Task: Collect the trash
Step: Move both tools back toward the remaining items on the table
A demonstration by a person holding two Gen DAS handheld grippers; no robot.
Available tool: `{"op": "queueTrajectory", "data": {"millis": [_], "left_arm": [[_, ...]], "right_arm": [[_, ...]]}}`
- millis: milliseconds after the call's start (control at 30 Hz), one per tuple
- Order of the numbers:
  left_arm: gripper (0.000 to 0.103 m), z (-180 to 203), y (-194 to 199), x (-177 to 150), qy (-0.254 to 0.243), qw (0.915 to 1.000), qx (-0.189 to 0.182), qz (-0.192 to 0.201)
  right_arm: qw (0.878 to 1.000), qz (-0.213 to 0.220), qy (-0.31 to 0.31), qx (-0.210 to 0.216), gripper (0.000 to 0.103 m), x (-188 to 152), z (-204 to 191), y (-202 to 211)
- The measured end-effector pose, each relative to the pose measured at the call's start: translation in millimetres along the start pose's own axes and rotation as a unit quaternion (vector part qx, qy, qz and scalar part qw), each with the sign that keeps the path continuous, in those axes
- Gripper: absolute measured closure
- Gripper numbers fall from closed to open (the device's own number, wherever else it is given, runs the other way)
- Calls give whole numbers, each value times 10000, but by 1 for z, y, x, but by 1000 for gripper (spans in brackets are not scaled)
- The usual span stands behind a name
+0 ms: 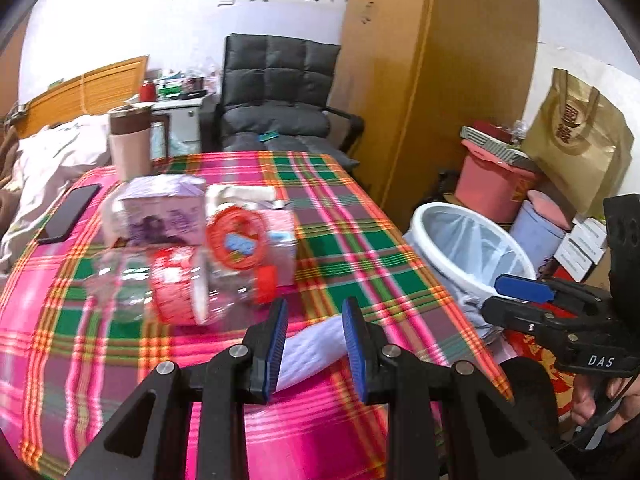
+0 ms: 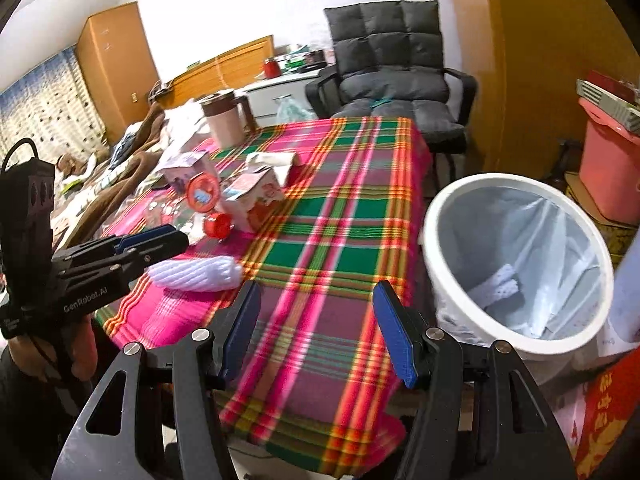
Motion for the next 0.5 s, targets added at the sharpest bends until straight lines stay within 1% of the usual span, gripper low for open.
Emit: {"op": "queueTrajectory", "data": {"millis": [267, 500], "left_arm": [[75, -37, 16, -7, 257, 9991, 337, 45], [75, -67, 22, -8, 484, 9971, 579, 76]], "right_arm": [[9996, -134, 129, 235, 43, -1, -20, -12], [9983, -248, 251, 464, 43, 1, -38, -25]]}}
Point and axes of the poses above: each gripper's, at about its wrist camera, not at the fingertips, and y roughly against the way its jaws point, z to its right, x to its top, the point moved 5 cm from there along -y, roughly the way its jaws point, and after that the axes turned 7 degrees about z, right-handed, at the moved point
